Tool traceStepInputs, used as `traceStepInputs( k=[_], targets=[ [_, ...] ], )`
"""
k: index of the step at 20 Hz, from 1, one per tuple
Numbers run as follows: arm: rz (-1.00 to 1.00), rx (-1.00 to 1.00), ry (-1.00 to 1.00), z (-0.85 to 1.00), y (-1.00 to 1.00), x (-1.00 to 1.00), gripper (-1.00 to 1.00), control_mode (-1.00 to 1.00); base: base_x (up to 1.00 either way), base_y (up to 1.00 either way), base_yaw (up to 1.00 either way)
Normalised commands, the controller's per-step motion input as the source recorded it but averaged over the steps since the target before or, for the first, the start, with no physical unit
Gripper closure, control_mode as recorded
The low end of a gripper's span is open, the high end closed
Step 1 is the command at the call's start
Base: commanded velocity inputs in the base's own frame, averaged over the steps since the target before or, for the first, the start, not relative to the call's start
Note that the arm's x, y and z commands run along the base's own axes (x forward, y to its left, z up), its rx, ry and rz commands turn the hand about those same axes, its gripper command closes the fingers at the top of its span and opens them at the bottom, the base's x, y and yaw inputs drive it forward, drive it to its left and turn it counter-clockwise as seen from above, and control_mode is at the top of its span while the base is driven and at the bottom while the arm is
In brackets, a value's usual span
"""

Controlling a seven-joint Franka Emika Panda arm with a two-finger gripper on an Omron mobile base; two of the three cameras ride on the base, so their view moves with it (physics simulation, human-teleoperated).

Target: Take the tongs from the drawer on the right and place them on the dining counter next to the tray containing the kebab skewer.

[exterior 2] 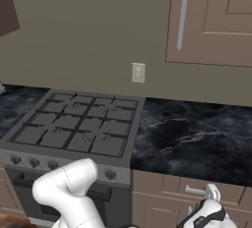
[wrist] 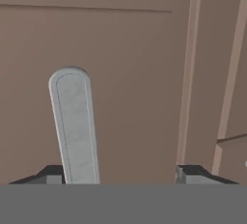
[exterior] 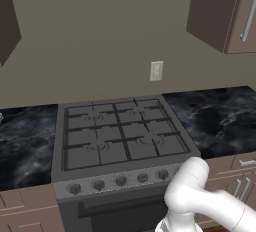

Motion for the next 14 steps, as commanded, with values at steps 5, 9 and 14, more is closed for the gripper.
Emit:
traceStepInputs(
  k=[5, 9, 14],
  targets=[
    [0.00, 0.00, 0.00, 0.00, 0.00, 0.00, 1.00, -1.00, 0.00, 0.00, 0.00],
    [0.00, 0.00, 0.00, 0.00, 0.00, 0.00, 1.00, -1.00, 0.00, 0.00, 0.00],
    [0.00, 0.00, 0.00, 0.00, 0.00, 0.00, 1.00, -1.00, 0.00, 0.00, 0.00]
  ],
)
